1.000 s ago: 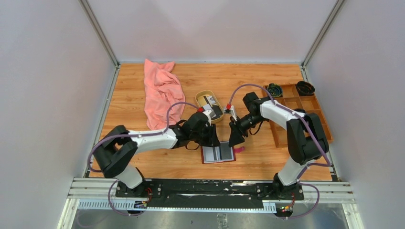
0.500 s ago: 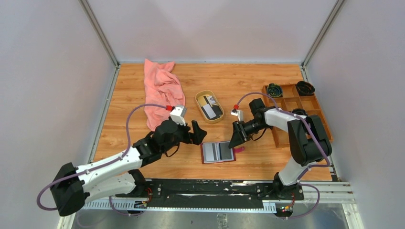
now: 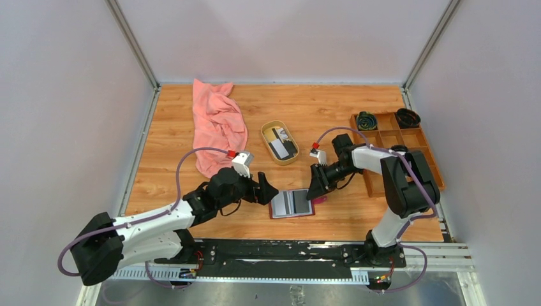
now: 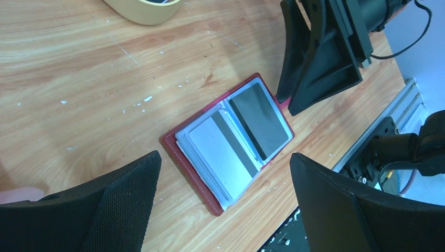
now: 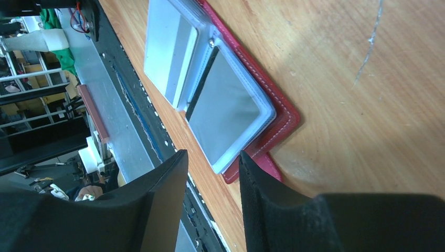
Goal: Put the credit cards into the card holder
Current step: Turn over the card slot in the card holder.
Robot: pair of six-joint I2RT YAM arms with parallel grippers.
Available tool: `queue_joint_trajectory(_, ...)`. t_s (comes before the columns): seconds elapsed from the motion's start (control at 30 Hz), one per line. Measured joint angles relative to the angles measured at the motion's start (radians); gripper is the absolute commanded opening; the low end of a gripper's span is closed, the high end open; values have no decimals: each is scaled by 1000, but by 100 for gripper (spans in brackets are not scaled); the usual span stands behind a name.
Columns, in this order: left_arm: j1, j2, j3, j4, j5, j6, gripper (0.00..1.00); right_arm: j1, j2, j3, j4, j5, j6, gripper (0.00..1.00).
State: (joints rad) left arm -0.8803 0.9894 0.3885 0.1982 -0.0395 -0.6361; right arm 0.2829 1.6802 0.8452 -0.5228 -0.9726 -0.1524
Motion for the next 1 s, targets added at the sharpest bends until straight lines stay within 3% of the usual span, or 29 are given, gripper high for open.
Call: queue_joint_trajectory(1.0,0,47,-16,62,32,-27,97,0,52,11,-27,9,-13,41)
